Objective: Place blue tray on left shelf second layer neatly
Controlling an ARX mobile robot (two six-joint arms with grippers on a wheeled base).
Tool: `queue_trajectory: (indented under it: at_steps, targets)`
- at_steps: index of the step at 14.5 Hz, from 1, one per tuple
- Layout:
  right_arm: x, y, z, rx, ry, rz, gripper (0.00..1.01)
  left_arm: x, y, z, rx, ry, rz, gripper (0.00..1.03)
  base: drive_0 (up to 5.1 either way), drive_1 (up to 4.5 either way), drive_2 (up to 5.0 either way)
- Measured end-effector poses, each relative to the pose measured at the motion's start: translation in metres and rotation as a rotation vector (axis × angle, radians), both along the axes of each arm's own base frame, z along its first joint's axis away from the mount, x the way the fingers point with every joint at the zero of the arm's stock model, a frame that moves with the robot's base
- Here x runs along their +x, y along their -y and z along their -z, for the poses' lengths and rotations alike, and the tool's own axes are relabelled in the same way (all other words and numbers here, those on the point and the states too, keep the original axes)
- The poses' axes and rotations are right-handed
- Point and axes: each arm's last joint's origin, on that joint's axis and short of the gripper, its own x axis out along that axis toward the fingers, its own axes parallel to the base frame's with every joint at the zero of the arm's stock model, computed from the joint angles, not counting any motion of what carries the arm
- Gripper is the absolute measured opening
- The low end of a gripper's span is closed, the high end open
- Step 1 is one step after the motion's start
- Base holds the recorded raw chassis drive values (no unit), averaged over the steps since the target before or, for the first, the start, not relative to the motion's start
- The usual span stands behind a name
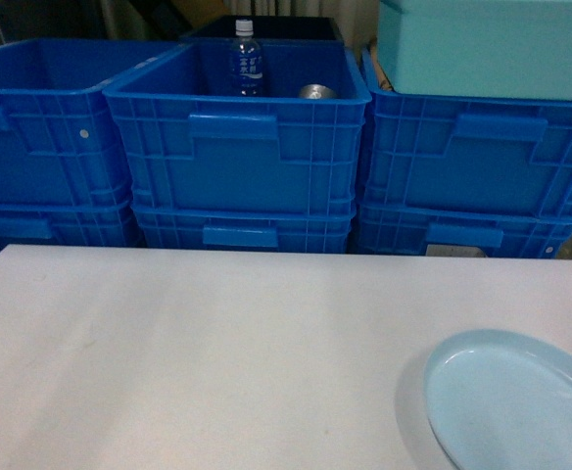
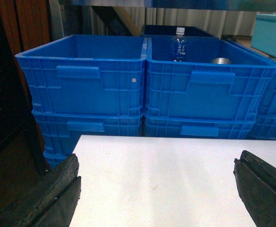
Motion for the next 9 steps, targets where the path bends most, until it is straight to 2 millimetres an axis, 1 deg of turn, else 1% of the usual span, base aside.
queue_trajectory:
  at_steps: [2,3,4,5,6,9]
  targets:
    - [0.001,0.001,0.021,0.055,-0.05,-0.007,0.98,0.0,0.0,0.0,0.0,0.0,0.0,0.98,0.0,0.0,0.0]
    - [0.01,-0.009,0.024,0.063,-0.057,-0.021,0.98,0.0,0.0,0.0,0.0,0.0,0.0,0.98,0.0,0.0,0.0]
    - [0.015,-0.026,0.026,0.059,-0.073,-0.029,0.98,0.0,0.0,0.0,0.0,0.0,0.0,0.98,0.0,0.0,0.0]
    - [0.016,-0.037,0.031,0.065,-0.091,-0.02,0.98,0.0,0.0,0.0,0.0,0.0,0.0,0.98,0.0,0.0,0.0]
    - [0.016,-0.043,0.036,0.074,-0.109,-0.014,0.98,0.0,0.0,0.0,0.0,0.0,0.0,0.98,0.0,0.0,0.0]
    - [0.017,-0.047,0.039,0.076,-0.11,0.011,0.98,0.0,0.0,0.0,0.0,0.0,0.0,0.98,0.0,0.0,0.0]
